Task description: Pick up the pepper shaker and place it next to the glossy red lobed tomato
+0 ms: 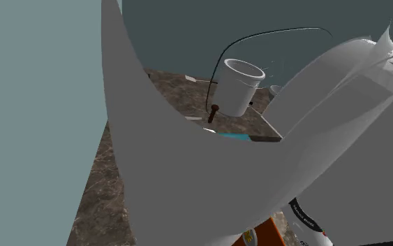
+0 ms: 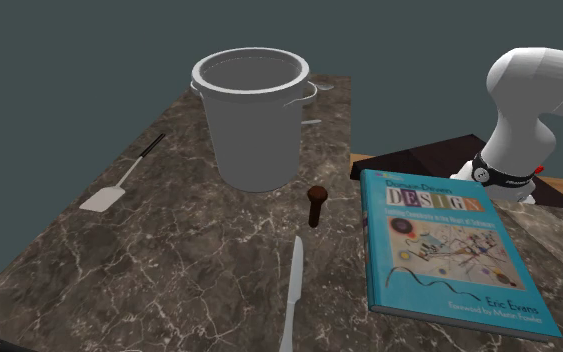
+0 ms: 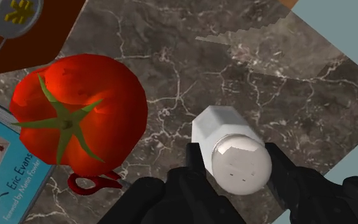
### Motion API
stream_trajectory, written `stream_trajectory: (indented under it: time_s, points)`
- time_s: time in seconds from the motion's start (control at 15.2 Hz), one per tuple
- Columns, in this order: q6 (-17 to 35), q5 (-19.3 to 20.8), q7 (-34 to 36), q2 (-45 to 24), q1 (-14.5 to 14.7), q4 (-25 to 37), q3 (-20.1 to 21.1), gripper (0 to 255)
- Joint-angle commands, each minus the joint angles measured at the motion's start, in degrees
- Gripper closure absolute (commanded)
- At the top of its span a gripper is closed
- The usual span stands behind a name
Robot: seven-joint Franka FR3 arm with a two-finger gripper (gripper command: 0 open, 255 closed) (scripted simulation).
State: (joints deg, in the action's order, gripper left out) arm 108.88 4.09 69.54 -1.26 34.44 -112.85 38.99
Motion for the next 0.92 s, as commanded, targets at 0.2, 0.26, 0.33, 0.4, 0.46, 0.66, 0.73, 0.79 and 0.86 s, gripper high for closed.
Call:
stream_trajectory:
  time_s: [0.2, 0.26, 0.33, 0.4, 0.46, 0.66, 0.73, 0.79, 0.86]
  points:
    - [3.9, 1.0, 1.0, -1.4, 0.2, -2.8, 0.1, 255]
    - [4.6, 1.3, 1.2, -1.7, 0.2, -3.3, 0.1, 255]
    - [5.3, 1.6, 1.4, -2.1, 0.3, -3.8, 0.1, 255]
    - [6.0, 1.8, 1.6, -2.4, 0.3, -4.2, 0.1, 255]
    - [6.7, 2.1, 1.9, -2.8, 0.3, -4.6, 0.1, 255]
    - [8.8, 3.1, 2.6, -4.0, 0.5, -5.9, 0.0, 255]
    - [9.5, 3.4, 2.9, -4.4, 0.6, -6.3, 0.0, 255]
    - [10.2, 3.8, 3.2, -4.9, 0.6, -6.6, -0.1, 255]
    - [10.9, 4.2, 3.5, -5.3, 0.7, -7.0, -0.1, 255]
